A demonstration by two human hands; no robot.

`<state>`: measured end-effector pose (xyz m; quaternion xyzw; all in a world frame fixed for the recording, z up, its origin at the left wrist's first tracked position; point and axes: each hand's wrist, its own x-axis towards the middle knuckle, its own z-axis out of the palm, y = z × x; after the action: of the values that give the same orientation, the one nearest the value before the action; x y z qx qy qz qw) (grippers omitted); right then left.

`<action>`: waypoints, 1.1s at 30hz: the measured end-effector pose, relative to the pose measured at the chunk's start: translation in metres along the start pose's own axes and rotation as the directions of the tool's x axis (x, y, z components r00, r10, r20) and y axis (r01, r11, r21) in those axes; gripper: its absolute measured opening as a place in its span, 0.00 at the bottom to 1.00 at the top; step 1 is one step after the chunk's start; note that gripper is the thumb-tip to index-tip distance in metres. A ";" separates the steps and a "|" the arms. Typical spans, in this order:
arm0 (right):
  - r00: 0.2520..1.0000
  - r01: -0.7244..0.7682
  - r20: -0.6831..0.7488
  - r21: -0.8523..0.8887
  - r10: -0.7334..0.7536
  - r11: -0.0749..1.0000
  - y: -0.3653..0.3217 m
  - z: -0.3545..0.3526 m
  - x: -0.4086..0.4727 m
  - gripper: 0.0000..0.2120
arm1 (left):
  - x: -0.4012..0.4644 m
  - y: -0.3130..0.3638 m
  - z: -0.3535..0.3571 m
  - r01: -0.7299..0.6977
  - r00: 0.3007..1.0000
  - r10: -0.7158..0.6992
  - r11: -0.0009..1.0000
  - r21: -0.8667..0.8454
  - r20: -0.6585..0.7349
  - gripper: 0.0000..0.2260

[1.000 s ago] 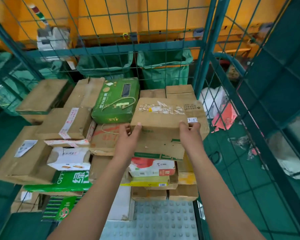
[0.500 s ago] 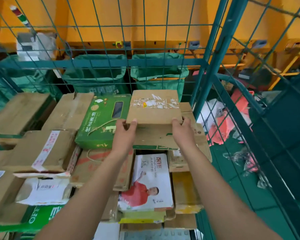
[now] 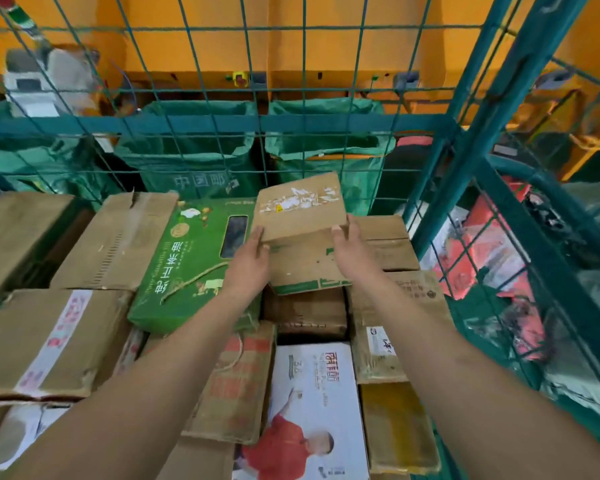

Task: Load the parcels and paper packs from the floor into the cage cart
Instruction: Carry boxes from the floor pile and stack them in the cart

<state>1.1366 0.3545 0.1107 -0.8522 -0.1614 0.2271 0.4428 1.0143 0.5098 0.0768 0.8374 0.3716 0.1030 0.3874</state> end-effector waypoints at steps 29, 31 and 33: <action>0.938 -0.345 0.116 0.392 0.326 0.853 0.034 0.025 -0.015 0.47 | -0.017 -0.023 0.013 0.006 0.999 -0.006 1.000 0.008 -0.051 0.34; 0.928 -0.373 0.187 0.460 0.322 0.806 0.039 0.025 -0.047 0.41 | -0.046 -0.026 0.014 0.016 0.997 -0.022 0.996 -0.092 -0.072 0.32; 0.915 -0.402 0.251 0.498 0.316 0.768 0.046 0.025 -0.080 0.39 | -0.076 -0.030 0.011 0.031 0.993 -0.056 0.976 -0.216 -0.107 0.30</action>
<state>1.0594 0.3085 0.0796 -0.6875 0.0420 0.4084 0.5990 0.9498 0.4624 0.0567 0.7753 0.3978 0.1807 0.4561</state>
